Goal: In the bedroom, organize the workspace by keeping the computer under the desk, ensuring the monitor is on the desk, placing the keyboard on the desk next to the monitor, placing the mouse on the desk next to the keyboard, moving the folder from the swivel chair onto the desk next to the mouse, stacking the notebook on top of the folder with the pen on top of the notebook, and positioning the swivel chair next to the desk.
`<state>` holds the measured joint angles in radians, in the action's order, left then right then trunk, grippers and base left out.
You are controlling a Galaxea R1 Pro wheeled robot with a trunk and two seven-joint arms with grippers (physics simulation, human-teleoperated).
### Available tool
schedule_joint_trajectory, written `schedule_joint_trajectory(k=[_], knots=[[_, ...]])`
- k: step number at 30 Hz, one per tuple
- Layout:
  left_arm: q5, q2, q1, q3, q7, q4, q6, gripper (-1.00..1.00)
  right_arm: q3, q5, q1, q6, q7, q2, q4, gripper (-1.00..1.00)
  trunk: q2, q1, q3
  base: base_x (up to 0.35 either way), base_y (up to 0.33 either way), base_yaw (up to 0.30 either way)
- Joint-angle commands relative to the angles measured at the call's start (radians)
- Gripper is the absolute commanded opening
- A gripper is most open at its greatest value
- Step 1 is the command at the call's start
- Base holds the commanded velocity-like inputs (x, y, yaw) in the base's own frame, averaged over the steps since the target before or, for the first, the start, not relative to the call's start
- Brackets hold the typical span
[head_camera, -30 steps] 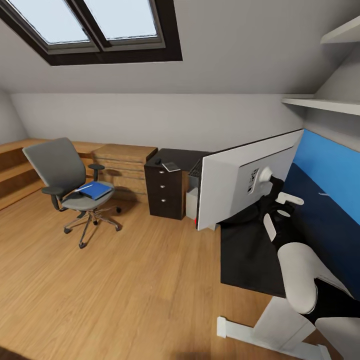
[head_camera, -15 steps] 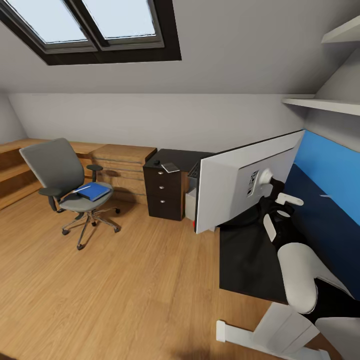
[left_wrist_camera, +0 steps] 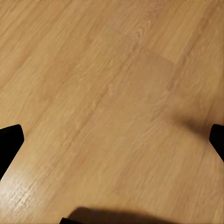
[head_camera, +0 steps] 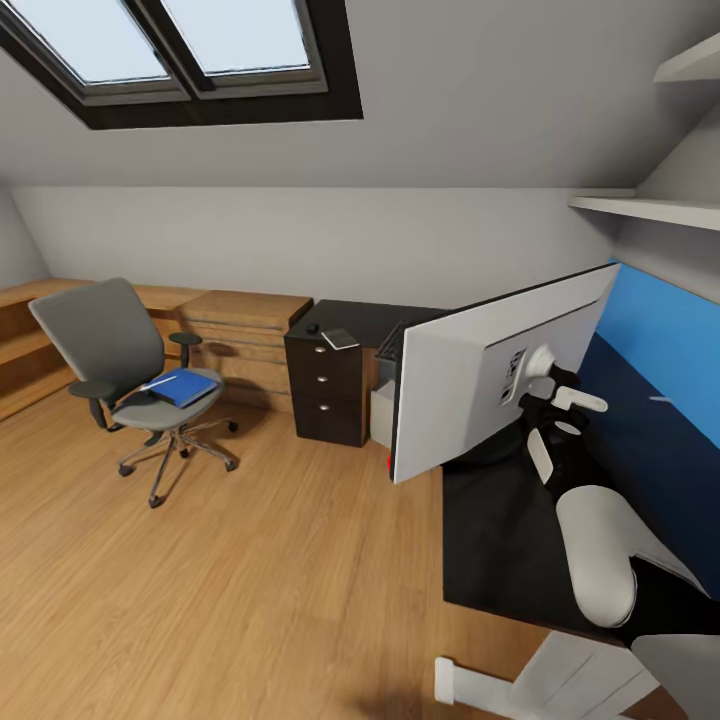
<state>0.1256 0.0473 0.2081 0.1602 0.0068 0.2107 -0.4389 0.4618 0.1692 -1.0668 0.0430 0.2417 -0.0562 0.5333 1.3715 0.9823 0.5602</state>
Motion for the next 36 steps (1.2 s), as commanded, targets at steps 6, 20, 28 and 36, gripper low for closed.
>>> schedule_joint_trajectory(k=[6,20,28,36], knots=[[0.006,0.001,0.001,-0.001,0.0,-0.001,-0.003,1.0,0.003,0.01,-0.001,0.005,0.001,0.0,0.0,1.0,0.001,0.0,0.001,0.083,0.0,0.0],[0.008,0.0,0.001,0.0,0.001,-0.001,-0.003,1.0,0.003,0.01,-0.001,0.006,0.002,-0.016,0.002,1.0,0.001,0.0,0.001,0.07,0.0,0.0],[0.007,0.0,0.001,0.0,0.001,-0.001,-0.003,1.0,0.003,0.011,-0.001,0.006,0.002,-0.017,0.002,-1.0,0.001,0.0,0.001,0.001,0.0,0.0],[0.006,0.0,0.001,0.0,0.001,-0.001,-0.003,1.0,0.003,0.011,-0.001,0.006,0.002,-0.017,0.002,-1.0,0.001,0.0,0.001,0.0,0.0,0.0]])
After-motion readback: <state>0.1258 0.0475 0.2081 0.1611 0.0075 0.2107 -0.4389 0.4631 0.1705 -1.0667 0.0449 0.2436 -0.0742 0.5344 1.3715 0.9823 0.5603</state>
